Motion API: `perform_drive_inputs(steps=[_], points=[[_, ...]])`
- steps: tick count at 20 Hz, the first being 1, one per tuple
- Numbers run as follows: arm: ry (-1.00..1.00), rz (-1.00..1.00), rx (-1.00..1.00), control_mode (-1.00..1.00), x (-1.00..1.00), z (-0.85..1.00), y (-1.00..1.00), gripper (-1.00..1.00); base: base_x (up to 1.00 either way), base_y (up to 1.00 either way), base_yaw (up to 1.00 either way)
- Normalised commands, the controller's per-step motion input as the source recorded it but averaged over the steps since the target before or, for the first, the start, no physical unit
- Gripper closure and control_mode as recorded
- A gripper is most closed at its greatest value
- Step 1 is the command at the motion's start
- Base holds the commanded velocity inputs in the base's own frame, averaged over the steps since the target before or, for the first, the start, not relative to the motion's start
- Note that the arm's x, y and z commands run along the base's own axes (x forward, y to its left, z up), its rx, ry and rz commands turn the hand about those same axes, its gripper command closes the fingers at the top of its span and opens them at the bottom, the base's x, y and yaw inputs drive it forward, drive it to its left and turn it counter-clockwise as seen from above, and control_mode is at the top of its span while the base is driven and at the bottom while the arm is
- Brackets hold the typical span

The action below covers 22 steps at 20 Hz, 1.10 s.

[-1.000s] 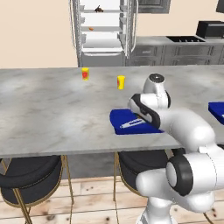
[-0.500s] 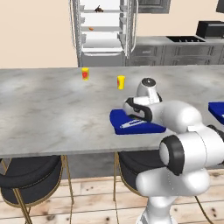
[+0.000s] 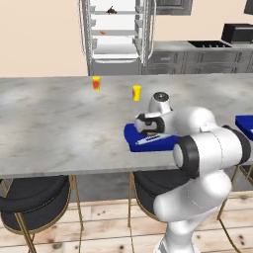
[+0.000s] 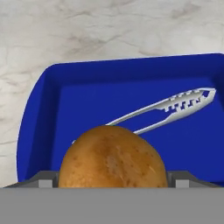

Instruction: Gather the carrot and potato from the fridge and place them on a tray on the dining counter. Then gather the fish and chicken drumstick from the fridge and place them on the other tray.

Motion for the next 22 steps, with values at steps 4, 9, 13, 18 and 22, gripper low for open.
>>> perform_drive_inputs(steps=[4,9,13,18,22], points=[[0.0,0.02,0.0,-1.0,0.3,-0.29,0.12,1.0,0.0,0.0,0.0],[0.0,0.02,0.0,-1.0,0.23,-0.26,0.1,1.0,0.0,0.0,0.0],[0.0,0.02,0.0,-1.0,0.14,-0.27,0.12,1.0,0.0,0.0,0.0],[0.0,0.02,0.0,-1.0,0.1,-0.28,0.09,1.0,0.0,0.0,0.0],[0.0,0.02,0.0,-1.0,0.05,-0.26,0.08,1.0,0.0,0.0,0.0]])
